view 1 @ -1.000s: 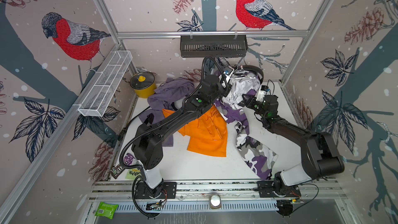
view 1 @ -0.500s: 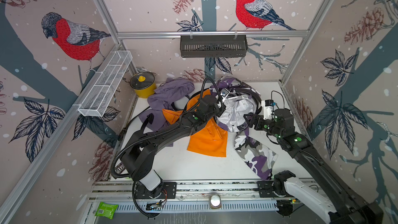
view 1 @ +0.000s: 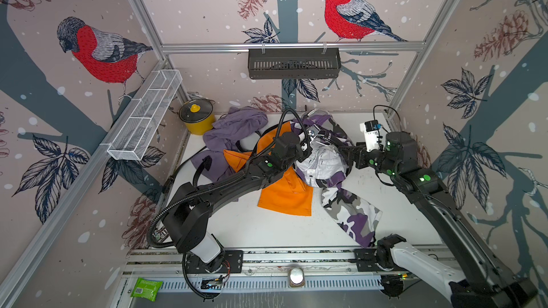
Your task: Remove the belt from the trousers
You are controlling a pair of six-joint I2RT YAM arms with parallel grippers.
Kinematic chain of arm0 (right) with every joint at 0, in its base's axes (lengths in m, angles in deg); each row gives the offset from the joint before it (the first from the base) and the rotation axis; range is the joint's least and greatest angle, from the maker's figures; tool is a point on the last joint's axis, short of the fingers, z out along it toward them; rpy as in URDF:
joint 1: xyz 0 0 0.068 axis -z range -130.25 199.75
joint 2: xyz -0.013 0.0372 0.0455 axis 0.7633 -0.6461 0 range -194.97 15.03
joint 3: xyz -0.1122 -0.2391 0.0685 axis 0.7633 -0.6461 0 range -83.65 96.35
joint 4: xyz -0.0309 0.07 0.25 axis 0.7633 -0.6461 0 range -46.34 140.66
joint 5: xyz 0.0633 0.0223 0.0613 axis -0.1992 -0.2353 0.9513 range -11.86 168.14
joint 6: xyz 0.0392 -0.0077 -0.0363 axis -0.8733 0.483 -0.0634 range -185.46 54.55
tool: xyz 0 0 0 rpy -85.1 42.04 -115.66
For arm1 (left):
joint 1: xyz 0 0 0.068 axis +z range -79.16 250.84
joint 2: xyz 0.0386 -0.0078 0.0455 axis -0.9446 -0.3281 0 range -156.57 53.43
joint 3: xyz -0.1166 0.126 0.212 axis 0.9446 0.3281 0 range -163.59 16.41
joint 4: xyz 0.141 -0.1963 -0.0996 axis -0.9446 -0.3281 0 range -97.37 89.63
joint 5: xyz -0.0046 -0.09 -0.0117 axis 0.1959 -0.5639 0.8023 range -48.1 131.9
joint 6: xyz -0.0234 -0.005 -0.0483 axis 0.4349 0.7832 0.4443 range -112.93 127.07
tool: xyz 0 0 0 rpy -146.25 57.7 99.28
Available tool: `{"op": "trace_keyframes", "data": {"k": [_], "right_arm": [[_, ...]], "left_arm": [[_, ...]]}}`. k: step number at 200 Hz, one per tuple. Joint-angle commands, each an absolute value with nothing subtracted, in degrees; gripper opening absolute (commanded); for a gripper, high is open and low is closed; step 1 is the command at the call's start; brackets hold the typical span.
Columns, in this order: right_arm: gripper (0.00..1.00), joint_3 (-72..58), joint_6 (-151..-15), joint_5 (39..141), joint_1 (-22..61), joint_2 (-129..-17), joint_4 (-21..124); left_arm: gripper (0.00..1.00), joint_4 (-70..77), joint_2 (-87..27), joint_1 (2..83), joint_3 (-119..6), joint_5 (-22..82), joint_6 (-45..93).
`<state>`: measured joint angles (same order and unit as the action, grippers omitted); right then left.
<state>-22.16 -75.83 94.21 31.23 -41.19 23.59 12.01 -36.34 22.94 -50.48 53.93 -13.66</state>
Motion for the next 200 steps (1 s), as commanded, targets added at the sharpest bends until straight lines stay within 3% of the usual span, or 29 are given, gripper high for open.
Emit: {"op": "trace_keyframes", "data": {"k": [1, 53, 121, 175, 200], "right_arm": [[0.79, -17.90, -70.04, 100.07, 31.81, -45.59, 24.93], [0.75, -15.63, -65.03, 107.02, 31.96, -51.05, 23.13], [0.73, -13.50, -61.58, 104.54, 30.76, -56.50, 23.80], [0.66, -10.72, -59.45, 104.30, 27.96, -61.74, 23.58], [0.39, -11.54, -60.66, 103.07, 28.06, -61.39, 25.68]], "left_arm": [[0.00, 16.76, -35.18, 22.69, -49.81, 55.34, -16.33], [0.00, 17.56, -34.54, 22.39, -49.75, 54.94, -16.84], [0.00, 17.80, -33.15, 21.28, -49.09, 53.36, -17.45], [0.00, 20.48, -31.71, 21.14, -46.92, 52.28, -18.41], [0.00, 21.41, -31.47, 21.10, -45.90, 52.63, -18.15]]}}
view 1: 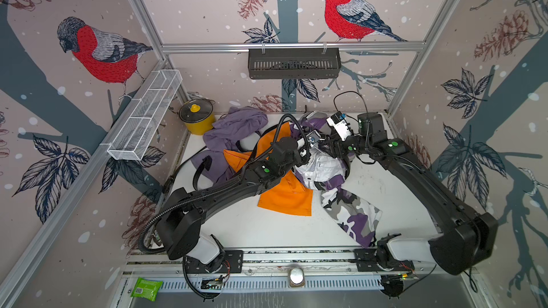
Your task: Remove the belt from the trousers
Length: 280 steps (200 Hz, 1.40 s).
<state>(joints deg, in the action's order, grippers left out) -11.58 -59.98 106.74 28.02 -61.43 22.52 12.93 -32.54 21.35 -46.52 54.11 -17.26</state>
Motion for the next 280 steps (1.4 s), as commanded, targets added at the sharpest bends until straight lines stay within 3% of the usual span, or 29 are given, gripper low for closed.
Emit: {"op": "trace_keyframes", "data": {"k": [1, 34, 54, 85, 136, 191, 224, 259, 280], "right_arm": [[0.38, -11.56, -60.68, 102.86, 28.05, -61.32, 25.65], [0.17, -11.83, -63.12, 97.29, 29.65, -58.46, 26.07], [0.10, -12.15, -64.39, 95.49, 31.68, -56.27, 26.07], [0.07, -12.61, -63.35, 94.17, 32.68, -52.88, 24.35], [0.01, -15.70, -69.07, 77.31, 37.20, -48.48, 25.67], [0.00, -17.37, -71.52, 66.97, 40.01, -46.08, 29.98], [0.00, -18.37, -64.91, 64.49, 33.43, -45.07, 34.60], [0.00, -16.59, -63.23, 62.36, 28.66, -47.35, 34.25], [0.00, -15.59, -63.57, 63.63, 27.90, -48.22, 33.72]], "left_arm": [[0.00, 21.47, -31.42, 21.10, -45.86, 52.72, -18.15], [0.02, 22.86, -31.38, 21.27, -43.58, 60.63, -14.44], [0.12, 22.94, -31.47, 22.16, -42.11, 62.22, -13.89], [0.10, 21.69, -31.93, 25.87, -41.07, 61.55, -9.28], [0.10, 20.40, -32.88, 29.36, -41.07, 65.77, -6.91], [0.18, 13.78, -35.85, 30.73, -41.07, 68.47, -0.59], [0.68, 9.47, -34.79, 30.95, -42.12, 61.00, 3.47], [0.98, 11.14, -26.00, 30.90, -42.21, 43.86, 2.33], [0.99, 14.41, -20.88, 30.38, -41.23, 35.75, 0.42]]}}
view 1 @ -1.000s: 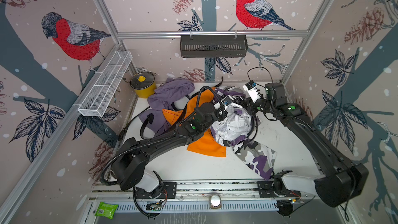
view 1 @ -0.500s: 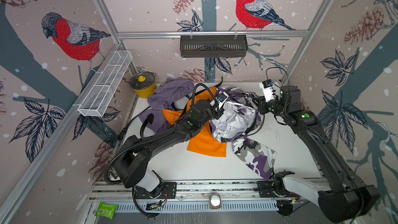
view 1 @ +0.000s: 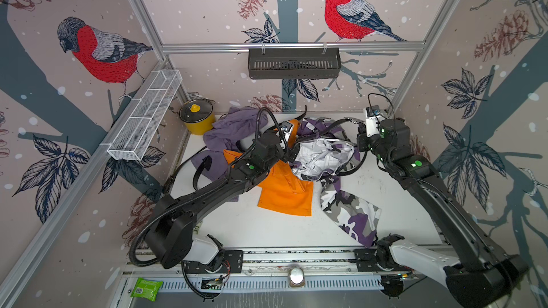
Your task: Remove the belt from the trousers
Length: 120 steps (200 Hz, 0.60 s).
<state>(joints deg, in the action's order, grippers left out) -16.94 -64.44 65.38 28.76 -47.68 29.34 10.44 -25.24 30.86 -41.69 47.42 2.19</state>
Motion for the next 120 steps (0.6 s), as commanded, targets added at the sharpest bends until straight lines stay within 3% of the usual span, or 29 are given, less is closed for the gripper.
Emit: {"op": "trace_keyframes", "data": {"k": [1, 34, 95, 120], "right_arm": [[0.00, -15.48, -63.59, 63.68, 27.88, -48.23, 33.71], [0.00, -13.01, -63.88, 65.81, 26.54, -49.53, 32.40], [0.00, -10.13, -65.54, 66.71, 22.90, -50.94, 30.27], [0.00, -10.31, -66.39, 66.36, 21.38, -51.10, 30.28]], "left_arm": [[0.99, 14.58, -20.68, 30.31, -41.19, 35.48, 0.32], [1.00, 19.80, -17.79, 28.39, -41.22, 31.88, -0.14], [1.00, 23.83, -30.20, 23.09, -51.54, 30.56, 2.49], [1.00, 25.59, -33.31, 21.98, -53.67, 34.55, 3.08]]}}
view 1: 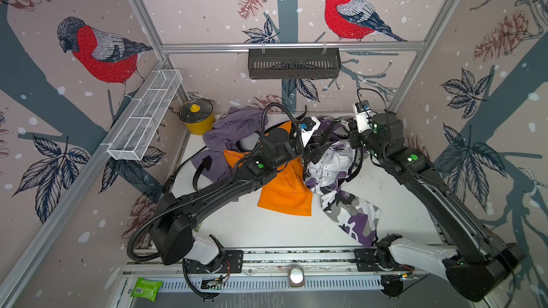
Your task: Remove the belt from the trousers
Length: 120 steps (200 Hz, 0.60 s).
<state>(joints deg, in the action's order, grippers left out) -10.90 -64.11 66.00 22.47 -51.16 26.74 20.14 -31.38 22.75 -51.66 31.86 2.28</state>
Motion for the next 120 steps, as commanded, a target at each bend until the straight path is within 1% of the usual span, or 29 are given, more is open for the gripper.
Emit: {"op": "trace_keyframes", "data": {"k": [1, 12, 24, 46, 60, 72, 99, 109, 120], "right_arm": [[0.00, -10.33, -66.45, 66.36, 21.33, -51.13, 30.28], [0.00, -10.29, -66.75, 66.27, 20.91, -51.00, 30.29], [0.00, -10.18, -67.11, 66.26, 20.53, -51.05, 30.05], [0.00, -10.01, -67.64, 65.85, 19.57, -51.14, 29.37], [0.00, -9.68, -68.07, 65.23, 19.14, -51.06, 28.75], [0.00, -9.09, -68.58, 64.74, 18.99, -51.05, 27.99], [0.00, -7.77, -69.56, 63.55, 18.89, -51.32, 26.28], [0.00, -7.50, -69.81, 63.08, 18.87, -51.39, 25.79], [0.00, -7.37, -70.02, 63.14, 18.91, -51.41, 25.54]], "left_arm": [[1.00, 25.57, -33.40, 22.02, -53.74, 34.71, 3.06], [0.99, 25.71, -34.37, 21.93, -54.45, 37.31, 3.24], [0.95, 25.55, -35.34, 21.85, -54.97, 39.39, 2.91], [0.83, 22.77, -37.65, 21.80, -57.81, 41.65, 1.92], [0.80, 19.65, -39.23, 21.76, -59.89, 42.28, 1.46], [0.74, 17.71, -40.43, 21.72, -61.13, 42.61, 1.62], [0.63, 16.64, -40.95, 21.54, -60.57, 43.51, 2.87], [0.60, 16.90, -40.64, 21.54, -59.65, 43.98, 3.33], [0.54, 17.27, -40.20, 21.54, -58.42, 44.46, 3.62]]}}
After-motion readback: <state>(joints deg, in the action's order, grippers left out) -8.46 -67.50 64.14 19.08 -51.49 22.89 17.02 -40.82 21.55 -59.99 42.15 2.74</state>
